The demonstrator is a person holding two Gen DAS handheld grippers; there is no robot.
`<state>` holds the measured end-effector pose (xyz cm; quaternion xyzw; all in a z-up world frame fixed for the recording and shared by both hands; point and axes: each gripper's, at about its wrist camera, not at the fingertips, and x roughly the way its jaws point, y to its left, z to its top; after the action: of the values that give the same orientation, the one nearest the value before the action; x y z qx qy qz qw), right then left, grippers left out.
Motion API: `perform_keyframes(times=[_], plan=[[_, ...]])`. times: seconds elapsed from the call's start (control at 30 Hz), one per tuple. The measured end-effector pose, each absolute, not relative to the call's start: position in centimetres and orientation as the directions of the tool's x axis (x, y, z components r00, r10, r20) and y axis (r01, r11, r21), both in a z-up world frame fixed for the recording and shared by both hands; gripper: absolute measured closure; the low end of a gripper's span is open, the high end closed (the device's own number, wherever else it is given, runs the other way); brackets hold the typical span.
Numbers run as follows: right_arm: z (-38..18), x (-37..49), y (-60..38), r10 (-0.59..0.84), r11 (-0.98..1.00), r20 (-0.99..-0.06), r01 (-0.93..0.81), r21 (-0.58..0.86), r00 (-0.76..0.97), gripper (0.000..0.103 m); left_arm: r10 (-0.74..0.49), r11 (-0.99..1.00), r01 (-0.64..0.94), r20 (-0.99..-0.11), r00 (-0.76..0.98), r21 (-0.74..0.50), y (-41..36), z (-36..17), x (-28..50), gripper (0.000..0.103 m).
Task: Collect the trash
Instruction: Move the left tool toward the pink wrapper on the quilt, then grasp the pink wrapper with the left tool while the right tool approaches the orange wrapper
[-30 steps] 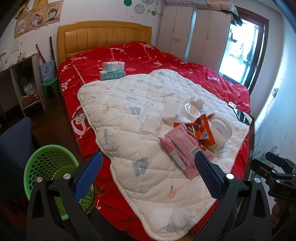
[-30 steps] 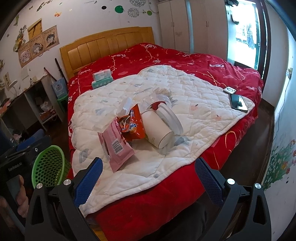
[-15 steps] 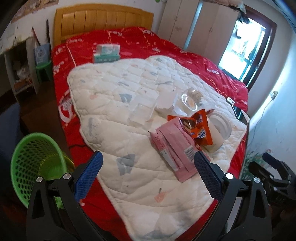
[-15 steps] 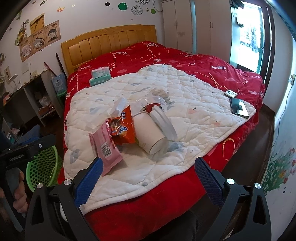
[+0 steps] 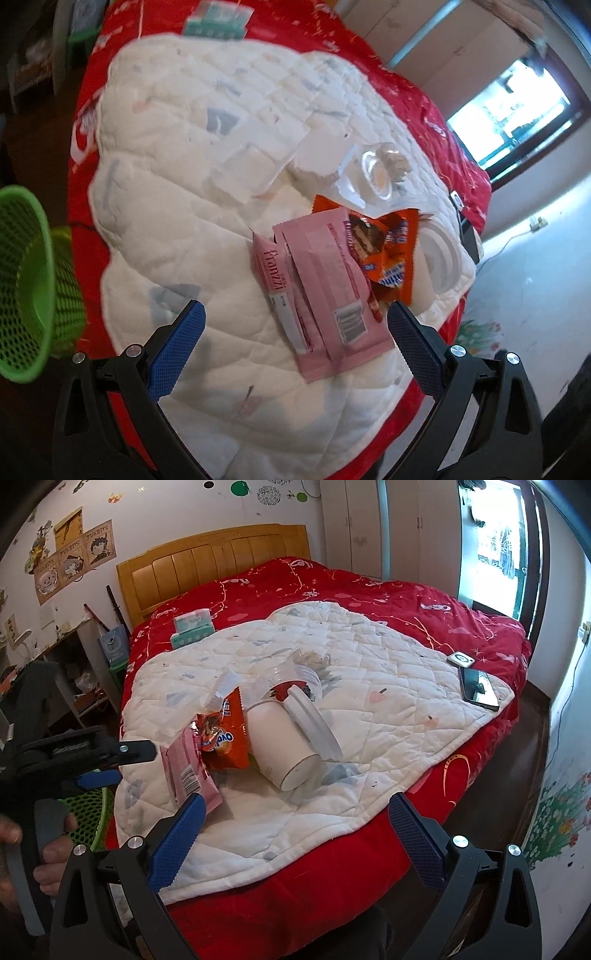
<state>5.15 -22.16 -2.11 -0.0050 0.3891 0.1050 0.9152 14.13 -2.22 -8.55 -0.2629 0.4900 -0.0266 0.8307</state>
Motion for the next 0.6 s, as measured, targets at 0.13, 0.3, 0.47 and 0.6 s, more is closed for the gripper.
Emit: perform_keyframes(times=[0.13, 0.3, 0.47, 0.6], plan=[[-2.5, 5.6, -22.2, 0.189, 0.978, -0.719, -0.198, 0.073, 0.669, 0.007, -0.356, 0.828, -0.227, -0.792, 0.495, -0.513, -2.7, -9.6, 15.5, 0.006], [-2.9, 6.0, -22.4, 0.195, 0.977, -0.725, -0.198, 0.081, 0.660, 0.007, -0.397, 0.803, -0.226, -0.778, 0.487, -0.552, -3.3, -10.0, 17.1, 0.006], [-3.0, 6.1, -22.2, 0.198, 0.975, -0.728, -0.206, 0.080, 0.657, 0.007, -0.415, 0.790, -0.239, -0.780, 0.469, -0.564, -3.4, -10.6, 18.2, 0.013], [-2.9, 6.1, -22.2, 0.198, 0.975, -0.726, -0.208, 0.078, 0.659, 0.007, -0.463, 0.757, -0.241, -0.760, 0.457, -0.607, -3.6, -11.2, 18.7, 0.024]])
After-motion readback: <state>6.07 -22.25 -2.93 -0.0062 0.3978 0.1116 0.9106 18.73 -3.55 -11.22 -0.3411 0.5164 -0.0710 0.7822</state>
